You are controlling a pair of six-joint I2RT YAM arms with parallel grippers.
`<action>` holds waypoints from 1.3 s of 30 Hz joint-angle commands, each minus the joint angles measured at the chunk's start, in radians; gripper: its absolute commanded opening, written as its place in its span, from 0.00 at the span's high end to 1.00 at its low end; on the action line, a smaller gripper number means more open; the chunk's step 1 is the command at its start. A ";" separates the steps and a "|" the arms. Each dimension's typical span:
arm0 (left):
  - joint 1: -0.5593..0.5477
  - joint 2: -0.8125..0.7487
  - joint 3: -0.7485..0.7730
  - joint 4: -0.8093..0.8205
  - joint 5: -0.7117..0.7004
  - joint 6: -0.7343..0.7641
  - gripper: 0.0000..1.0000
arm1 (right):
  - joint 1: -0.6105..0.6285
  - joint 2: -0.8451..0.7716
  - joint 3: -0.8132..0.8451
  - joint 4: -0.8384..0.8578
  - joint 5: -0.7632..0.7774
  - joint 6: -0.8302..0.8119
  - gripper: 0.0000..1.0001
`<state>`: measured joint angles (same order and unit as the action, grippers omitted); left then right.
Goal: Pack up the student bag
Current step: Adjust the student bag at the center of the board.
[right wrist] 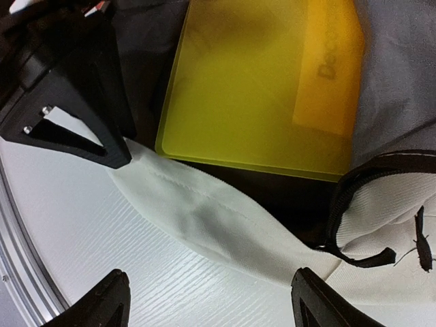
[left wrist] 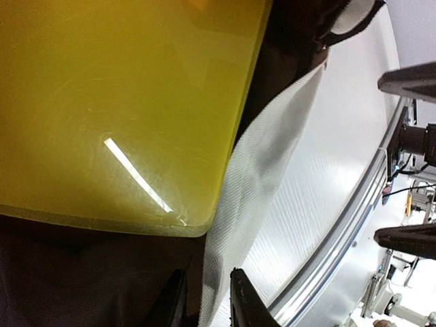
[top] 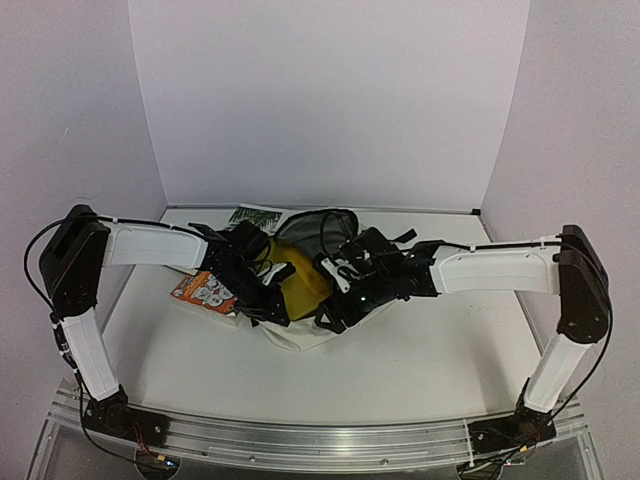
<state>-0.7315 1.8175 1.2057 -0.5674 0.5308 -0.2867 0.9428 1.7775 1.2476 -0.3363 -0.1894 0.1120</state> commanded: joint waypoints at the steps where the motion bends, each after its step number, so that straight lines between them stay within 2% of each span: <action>1: -0.008 -0.043 0.019 0.019 0.082 0.009 0.83 | -0.006 -0.057 -0.017 0.045 0.073 0.031 0.19; 4: -0.008 -0.086 -0.007 0.072 0.144 0.001 0.91 | -0.008 -0.058 -0.014 0.056 0.150 0.075 0.19; 7: -0.009 -0.125 -0.031 0.116 0.201 -0.011 0.95 | -0.022 -0.067 -0.016 0.073 0.189 0.117 0.19; 14: -0.021 -0.175 -0.068 0.155 0.279 -0.038 0.95 | -0.064 -0.145 -0.050 0.123 0.322 0.213 0.16; 17: -0.025 -0.183 -0.083 0.154 0.274 -0.042 0.85 | -0.094 -0.190 -0.058 0.133 0.335 0.245 0.13; 19: -0.025 -0.207 -0.092 0.171 0.249 -0.057 0.71 | -0.109 -0.202 -0.060 0.135 0.342 0.264 0.11; 22: -0.025 -0.244 -0.090 0.182 0.213 -0.065 0.57 | -0.122 -0.206 -0.064 0.134 0.361 0.283 0.11; 23: -0.023 -0.273 -0.083 0.176 0.165 -0.071 0.45 | -0.130 -0.211 -0.070 0.136 0.378 0.297 0.11; 26: -0.009 -0.331 -0.068 0.152 0.046 -0.098 0.27 | -0.140 -0.229 -0.087 0.154 0.396 0.311 0.09; 28: 0.014 -0.364 -0.068 0.148 0.009 -0.117 0.24 | -0.142 -0.241 -0.095 0.162 0.404 0.315 0.08; 31: 0.109 -0.423 -0.103 0.176 -0.023 -0.190 0.19 | -0.149 -0.258 -0.110 0.177 0.417 0.320 0.07; 35: 0.253 -0.512 -0.183 0.242 -0.175 -0.327 0.11 | -0.155 -0.279 -0.130 0.196 0.424 0.328 0.06; 39: 0.420 -0.538 -0.288 0.390 -0.148 -0.456 0.08 | -0.160 -0.302 -0.147 0.211 0.428 0.334 0.06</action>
<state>-0.4236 1.3052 1.0019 -0.3256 0.4301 -0.5869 0.7906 1.5261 1.1156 -0.1726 0.2054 0.4263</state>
